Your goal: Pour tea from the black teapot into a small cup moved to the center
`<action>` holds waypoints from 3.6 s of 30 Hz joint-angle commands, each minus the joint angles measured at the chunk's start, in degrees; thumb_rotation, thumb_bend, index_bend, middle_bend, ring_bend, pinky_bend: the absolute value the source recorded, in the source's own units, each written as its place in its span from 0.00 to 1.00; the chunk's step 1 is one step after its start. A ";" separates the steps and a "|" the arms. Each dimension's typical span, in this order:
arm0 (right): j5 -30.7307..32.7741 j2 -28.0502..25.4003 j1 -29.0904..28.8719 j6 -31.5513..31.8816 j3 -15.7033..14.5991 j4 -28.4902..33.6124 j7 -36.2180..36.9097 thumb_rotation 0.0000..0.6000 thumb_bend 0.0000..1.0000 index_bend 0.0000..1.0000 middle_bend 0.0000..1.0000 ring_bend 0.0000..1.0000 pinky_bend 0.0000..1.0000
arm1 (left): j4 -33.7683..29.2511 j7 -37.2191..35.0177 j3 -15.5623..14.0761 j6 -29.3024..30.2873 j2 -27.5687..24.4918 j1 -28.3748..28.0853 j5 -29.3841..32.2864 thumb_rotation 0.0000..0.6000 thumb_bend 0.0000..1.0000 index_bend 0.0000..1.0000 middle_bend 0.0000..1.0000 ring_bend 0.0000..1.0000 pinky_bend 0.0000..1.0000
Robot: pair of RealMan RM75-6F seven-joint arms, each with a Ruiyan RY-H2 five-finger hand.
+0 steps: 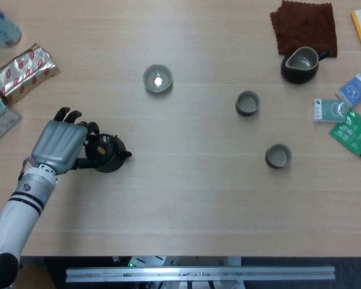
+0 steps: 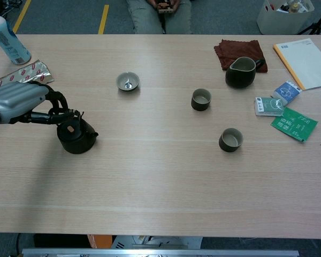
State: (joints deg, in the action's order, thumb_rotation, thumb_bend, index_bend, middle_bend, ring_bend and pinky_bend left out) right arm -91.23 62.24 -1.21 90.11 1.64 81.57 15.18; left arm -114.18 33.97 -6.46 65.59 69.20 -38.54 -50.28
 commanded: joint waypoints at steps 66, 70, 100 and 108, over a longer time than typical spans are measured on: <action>0.53 0.24 -0.92 -1.77 -0.28 -1.71 1.29 1.00 0.12 0.34 0.32 0.20 0.23 | 0.25 4.50 -0.65 5.99 9.20 14.75 -11.70 0.32 0.17 0.34 0.39 0.31 0.00; 0.58 0.26 -0.84 -1.68 -0.29 -2.07 1.65 1.00 0.12 0.34 0.32 0.20 0.23 | 0.42 5.08 -0.52 5.61 9.68 14.80 -11.11 0.32 0.17 0.34 0.39 0.31 0.00; 0.67 0.40 -0.83 -1.96 -0.45 -2.53 1.91 1.00 0.12 0.34 0.32 0.20 0.23 | 2.00 5.05 -0.41 4.42 10.66 15.69 -10.51 0.32 0.17 0.34 0.39 0.31 0.00; 0.62 0.27 -0.76 -1.79 -0.46 -2.39 1.79 1.00 0.12 0.34 0.32 0.20 0.23 | 2.58 4.91 -0.50 4.21 10.98 15.99 -10.63 0.32 0.17 0.35 0.39 0.31 0.00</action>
State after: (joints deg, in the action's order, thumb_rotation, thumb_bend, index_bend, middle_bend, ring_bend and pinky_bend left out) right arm -90.60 62.52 -1.97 88.32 1.19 79.18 16.96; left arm -111.61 38.89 -6.95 69.80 80.17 -22.55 -60.90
